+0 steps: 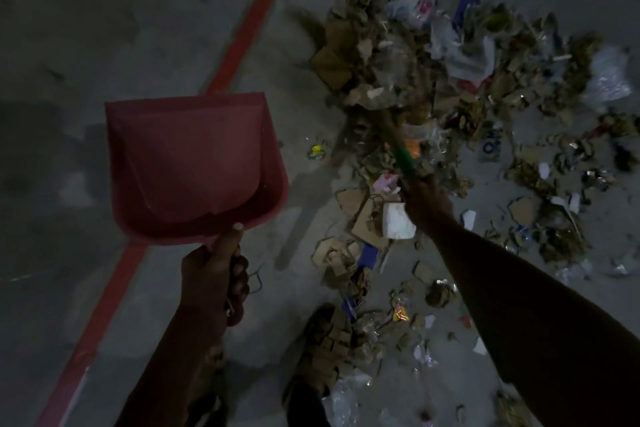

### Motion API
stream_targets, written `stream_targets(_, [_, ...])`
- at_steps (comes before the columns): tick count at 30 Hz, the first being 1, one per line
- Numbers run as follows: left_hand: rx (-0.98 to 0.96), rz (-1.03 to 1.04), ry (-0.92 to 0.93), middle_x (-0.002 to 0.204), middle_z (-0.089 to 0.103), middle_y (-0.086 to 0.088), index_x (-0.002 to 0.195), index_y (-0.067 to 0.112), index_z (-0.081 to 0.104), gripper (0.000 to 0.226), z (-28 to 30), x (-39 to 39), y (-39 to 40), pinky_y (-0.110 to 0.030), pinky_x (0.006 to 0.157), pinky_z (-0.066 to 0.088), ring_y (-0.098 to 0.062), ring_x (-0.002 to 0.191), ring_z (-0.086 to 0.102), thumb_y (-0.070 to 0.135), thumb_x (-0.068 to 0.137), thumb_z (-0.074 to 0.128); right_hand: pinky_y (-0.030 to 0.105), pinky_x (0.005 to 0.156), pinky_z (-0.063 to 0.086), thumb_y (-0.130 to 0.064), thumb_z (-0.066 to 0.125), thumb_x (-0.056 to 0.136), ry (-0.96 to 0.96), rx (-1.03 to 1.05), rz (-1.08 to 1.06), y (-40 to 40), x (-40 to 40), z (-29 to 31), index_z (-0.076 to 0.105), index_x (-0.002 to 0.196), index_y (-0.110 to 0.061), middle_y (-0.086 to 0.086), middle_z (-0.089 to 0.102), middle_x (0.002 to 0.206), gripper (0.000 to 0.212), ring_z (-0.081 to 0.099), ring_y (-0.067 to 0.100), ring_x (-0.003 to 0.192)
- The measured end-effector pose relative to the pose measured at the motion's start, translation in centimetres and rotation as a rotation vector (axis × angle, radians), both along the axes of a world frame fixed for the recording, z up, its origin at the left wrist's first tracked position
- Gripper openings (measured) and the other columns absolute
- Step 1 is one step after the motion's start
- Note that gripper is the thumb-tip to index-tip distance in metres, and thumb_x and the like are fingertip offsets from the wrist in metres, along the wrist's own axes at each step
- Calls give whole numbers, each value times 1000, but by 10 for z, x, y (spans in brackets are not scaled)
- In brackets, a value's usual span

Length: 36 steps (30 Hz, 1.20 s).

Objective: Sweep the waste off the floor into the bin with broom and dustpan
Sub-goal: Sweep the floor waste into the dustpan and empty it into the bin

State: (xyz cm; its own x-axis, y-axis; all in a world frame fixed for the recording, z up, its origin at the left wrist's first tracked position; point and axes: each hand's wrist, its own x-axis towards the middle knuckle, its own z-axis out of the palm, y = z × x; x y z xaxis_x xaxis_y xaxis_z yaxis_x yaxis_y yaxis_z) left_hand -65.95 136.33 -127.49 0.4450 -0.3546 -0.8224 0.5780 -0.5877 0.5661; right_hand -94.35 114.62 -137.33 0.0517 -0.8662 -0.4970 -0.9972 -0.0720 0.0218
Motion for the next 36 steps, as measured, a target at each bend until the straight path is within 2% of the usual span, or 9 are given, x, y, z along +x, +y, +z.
stream_targets(4, [17,-53,41,50,38,-2,62,16,48,46,5,11,-4,-23,51,22,-14,33,31,44,88,73,48,84,53,-8,49,97,41,-82,-240,-10,-30,24,39,145,-9,22,42,140,49,54,44,114])
stream_targets(8, [30,-142,54,51,38,0,61,19,46,46,23,28,-7,-17,50,23,-11,32,30,45,89,71,46,74,53,-10,51,94,18,-120,-355,1,-46,56,41,141,-10,24,44,133,48,58,45,101])
stream_targets(13, [43,-191,31,51,40,0,65,18,45,44,43,39,-10,-12,43,27,-10,31,32,43,91,70,45,61,54,-6,58,92,-39,-216,-300,39,-55,93,51,131,-1,24,51,121,40,58,38,79])
stream_targets(16, [11,-234,-5,50,38,-2,65,14,46,45,48,38,-11,-15,40,25,-11,31,32,42,91,71,47,60,56,-8,54,94,-106,-262,-294,71,-58,95,50,134,-7,21,53,120,40,58,33,75])
stream_targets(21, [-10,-254,-23,49,42,1,69,15,48,40,51,28,-11,-15,38,26,-9,31,33,39,91,71,36,58,47,-3,49,96,-186,-141,-328,102,-52,90,54,133,-6,21,54,117,37,54,27,78])
stream_targets(26, [-1,-234,-8,50,42,1,70,17,51,36,42,19,-2,-16,38,25,-9,32,32,37,92,70,37,60,52,-9,45,101,-323,-143,-331,135,-35,82,36,151,-12,20,50,125,51,55,24,80])
stream_targets(30, [7,-216,-29,47,41,2,72,15,48,36,41,13,6,-14,38,25,-9,31,32,35,94,69,19,55,44,-10,48,100,-429,-139,-235,157,-14,75,35,151,-10,17,48,129,53,53,15,77])
stream_targets(34, [41,-182,-19,50,40,1,72,17,49,35,43,7,3,-12,38,26,-10,31,32,36,95,68,35,69,57,-11,51,98,-512,-27,-149,163,13,63,36,151,-13,17,45,137,56,59,21,85])
stream_targets(36, [40,-168,-11,50,41,2,70,18,48,37,43,5,2,-12,38,27,-10,32,33,38,95,68,30,69,53,-11,51,98,-521,36,-91,160,29,57,37,150,-12,18,47,135,54,58,21,84])
